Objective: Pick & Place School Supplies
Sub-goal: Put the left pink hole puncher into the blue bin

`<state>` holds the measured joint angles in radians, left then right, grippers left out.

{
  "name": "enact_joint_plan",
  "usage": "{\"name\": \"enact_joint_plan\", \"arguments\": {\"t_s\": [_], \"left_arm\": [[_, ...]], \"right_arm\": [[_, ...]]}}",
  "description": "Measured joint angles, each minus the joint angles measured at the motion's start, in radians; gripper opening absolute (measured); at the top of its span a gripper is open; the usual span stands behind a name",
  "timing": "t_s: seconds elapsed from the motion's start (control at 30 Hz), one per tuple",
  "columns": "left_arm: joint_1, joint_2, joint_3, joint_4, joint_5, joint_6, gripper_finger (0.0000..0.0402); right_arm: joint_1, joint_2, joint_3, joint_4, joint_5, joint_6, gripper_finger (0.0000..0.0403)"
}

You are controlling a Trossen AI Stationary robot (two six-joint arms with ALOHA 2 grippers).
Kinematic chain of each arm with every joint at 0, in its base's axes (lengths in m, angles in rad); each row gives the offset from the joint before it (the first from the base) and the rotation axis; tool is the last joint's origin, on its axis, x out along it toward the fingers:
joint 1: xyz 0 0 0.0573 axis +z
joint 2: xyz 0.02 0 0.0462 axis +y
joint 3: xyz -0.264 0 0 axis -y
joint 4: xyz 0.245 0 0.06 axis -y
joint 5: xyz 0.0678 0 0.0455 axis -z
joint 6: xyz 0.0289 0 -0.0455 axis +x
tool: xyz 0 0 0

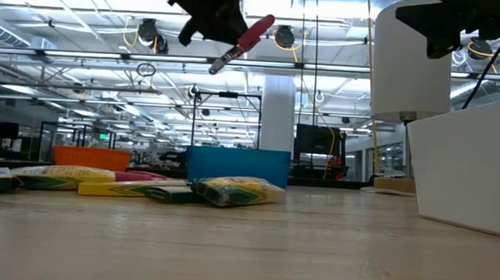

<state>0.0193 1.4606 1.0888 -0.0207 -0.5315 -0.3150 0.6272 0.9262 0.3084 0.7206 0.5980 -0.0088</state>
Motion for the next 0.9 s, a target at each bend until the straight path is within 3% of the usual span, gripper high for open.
{"name": "enact_joint_plan", "arguments": {"t_s": [0.2, 0.47, 0.73, 0.9], "left_arm": [[0.150, 0.054, 0.000, 0.097, 0.043, -0.002, 0.0040], [0.304, 0.220, -0.001, 0.248, 0.120, -0.050, 0.0059], [0.378, 0.344, -0.001, 0.250, 0.114, -0.161, 0.0039], [0.394, 0.383, -0.001, 0.249, 0.116, -0.173, 0.0071]], "right_arm": [[0.000, 0.000, 0.000, -0.004, 0.000, -0.006, 0.0210], [-0.037, 0.000, 0.000, -0.043, 0.000, 0.024, 0.0210], [-0.059, 0.000, -0.024, -0.047, -0.001, 0.058, 0.0210], [-0.059, 0.000, -0.030, -0.028, -0.001, 0.050, 0.0210]]}}
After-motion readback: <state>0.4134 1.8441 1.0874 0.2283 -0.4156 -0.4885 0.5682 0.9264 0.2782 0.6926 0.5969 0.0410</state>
